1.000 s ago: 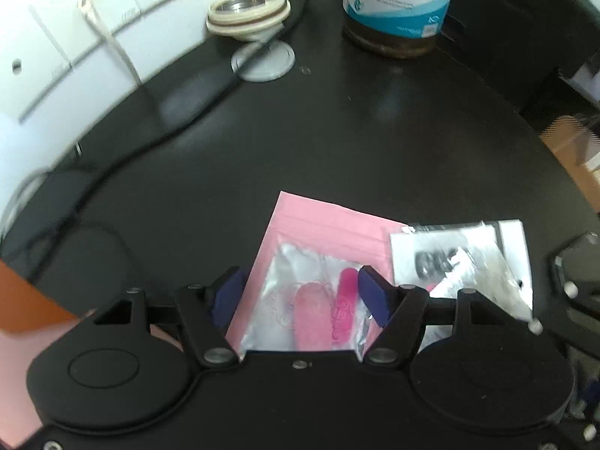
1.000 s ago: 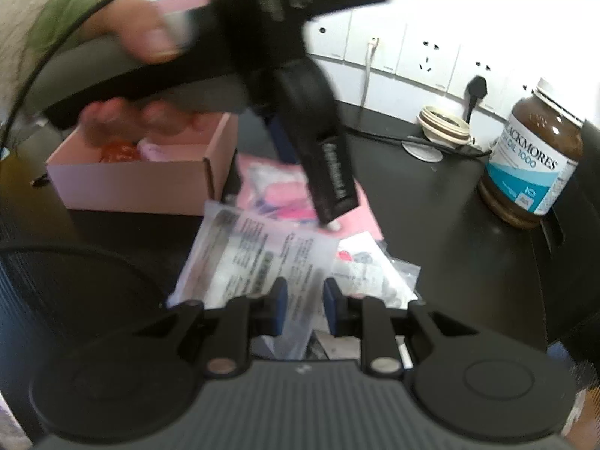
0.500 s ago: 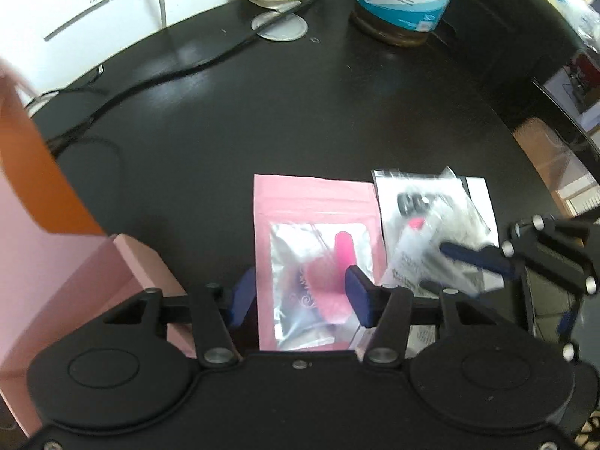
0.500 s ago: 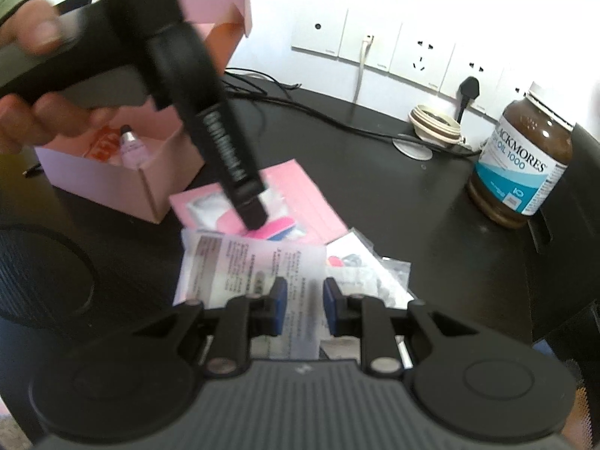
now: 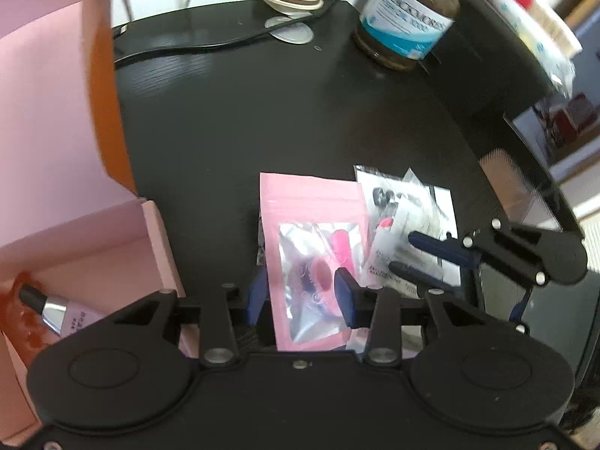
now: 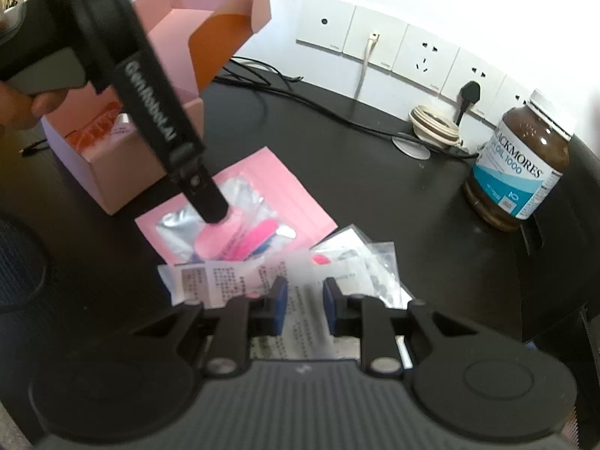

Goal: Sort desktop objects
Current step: 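Grasp the pink zip bag with the left gripper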

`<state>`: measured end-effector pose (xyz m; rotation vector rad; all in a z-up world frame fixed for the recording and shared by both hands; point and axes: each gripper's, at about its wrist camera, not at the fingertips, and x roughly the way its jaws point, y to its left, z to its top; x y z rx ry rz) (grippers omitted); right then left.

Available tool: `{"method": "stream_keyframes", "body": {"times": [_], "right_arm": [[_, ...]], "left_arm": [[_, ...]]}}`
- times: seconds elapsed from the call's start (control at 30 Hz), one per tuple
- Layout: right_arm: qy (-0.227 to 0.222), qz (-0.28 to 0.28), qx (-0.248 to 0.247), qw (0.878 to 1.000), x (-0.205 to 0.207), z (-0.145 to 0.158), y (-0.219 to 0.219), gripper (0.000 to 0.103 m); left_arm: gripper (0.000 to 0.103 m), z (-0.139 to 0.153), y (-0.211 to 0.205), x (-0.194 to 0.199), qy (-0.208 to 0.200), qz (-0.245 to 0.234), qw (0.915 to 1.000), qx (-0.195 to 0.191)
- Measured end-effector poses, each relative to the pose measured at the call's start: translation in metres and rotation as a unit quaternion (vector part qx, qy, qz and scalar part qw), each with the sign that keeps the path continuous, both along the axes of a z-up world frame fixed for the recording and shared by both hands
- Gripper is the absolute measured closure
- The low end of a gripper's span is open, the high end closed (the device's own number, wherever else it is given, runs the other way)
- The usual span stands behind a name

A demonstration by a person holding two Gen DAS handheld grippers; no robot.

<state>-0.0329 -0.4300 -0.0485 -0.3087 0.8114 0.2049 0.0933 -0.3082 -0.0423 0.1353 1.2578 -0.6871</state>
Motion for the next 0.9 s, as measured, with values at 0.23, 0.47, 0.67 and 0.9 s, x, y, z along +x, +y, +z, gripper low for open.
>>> {"method": "stream_keyframes", "body": {"times": [0.23, 0.47, 0.67, 0.9], "right_arm": [[0.003, 0.004, 0.004, 1.0, -0.001, -0.001, 0.0, 0.082], [0.003, 0.002, 0.007, 1.0, 0.0, -0.001, -0.001, 0.082], [0.002, 0.0, 0.011, 1.0, 0.001, -0.001, -0.002, 0.082], [0.001, -0.011, 0.006, 1.0, 0.001, -0.002, -0.002, 0.081]], "left_arm": [[0.01, 0.0, -0.024, 0.013, 0.049, 0.025, 0.9983, 0.017], [0.029, 0.001, -0.028, 0.012, 0.077, 0.013, 0.9969, -0.005], [0.029, 0.015, -0.027, 0.001, 0.083, -0.005, 0.9962, -0.023], [0.029, -0.003, -0.026, -0.005, 0.113, 0.001, 0.9933, -0.026]]}}
